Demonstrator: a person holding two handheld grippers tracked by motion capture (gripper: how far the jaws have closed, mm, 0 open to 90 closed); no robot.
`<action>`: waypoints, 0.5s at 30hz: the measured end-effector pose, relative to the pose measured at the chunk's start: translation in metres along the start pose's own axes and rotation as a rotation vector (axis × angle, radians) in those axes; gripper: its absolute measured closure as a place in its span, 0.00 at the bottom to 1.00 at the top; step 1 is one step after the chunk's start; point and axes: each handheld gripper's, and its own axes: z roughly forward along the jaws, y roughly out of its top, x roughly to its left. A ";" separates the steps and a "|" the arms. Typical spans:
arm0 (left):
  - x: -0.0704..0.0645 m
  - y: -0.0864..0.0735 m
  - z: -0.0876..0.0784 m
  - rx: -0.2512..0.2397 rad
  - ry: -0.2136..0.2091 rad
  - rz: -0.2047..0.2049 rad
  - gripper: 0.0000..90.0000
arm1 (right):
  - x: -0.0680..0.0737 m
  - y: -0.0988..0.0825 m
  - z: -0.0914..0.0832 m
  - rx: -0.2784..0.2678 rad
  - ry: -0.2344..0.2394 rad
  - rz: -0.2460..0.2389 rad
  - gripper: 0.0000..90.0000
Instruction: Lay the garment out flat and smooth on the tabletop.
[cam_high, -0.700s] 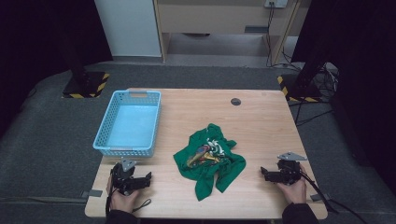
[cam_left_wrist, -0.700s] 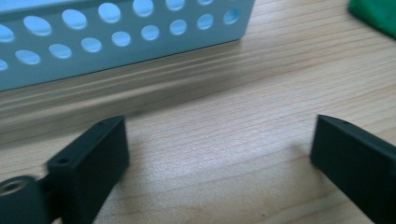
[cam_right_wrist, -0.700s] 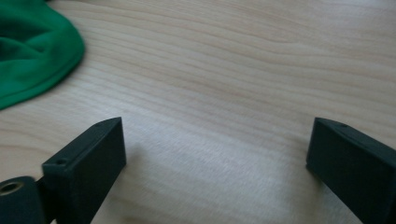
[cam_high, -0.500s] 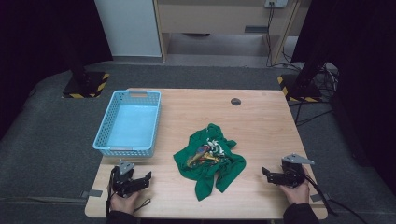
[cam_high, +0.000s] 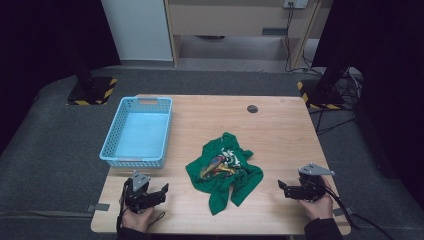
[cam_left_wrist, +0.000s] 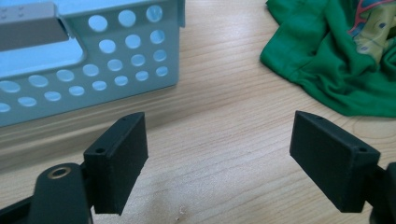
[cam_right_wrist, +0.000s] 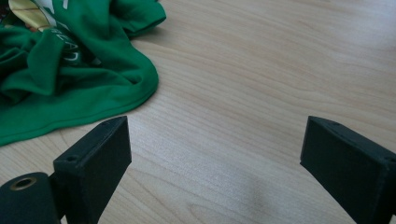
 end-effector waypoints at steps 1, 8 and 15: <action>0.000 0.001 -0.001 -0.002 0.000 0.001 0.21 | 0.000 0.001 -0.001 -0.002 0.000 0.002 0.10; -0.001 0.012 -0.002 -0.015 -0.012 0.002 0.21 | -0.003 0.013 -0.011 -0.042 0.018 0.011 0.10; -0.005 0.025 -0.002 -0.037 -0.024 0.010 0.21 | -0.002 0.032 -0.017 -0.057 0.014 -0.013 0.10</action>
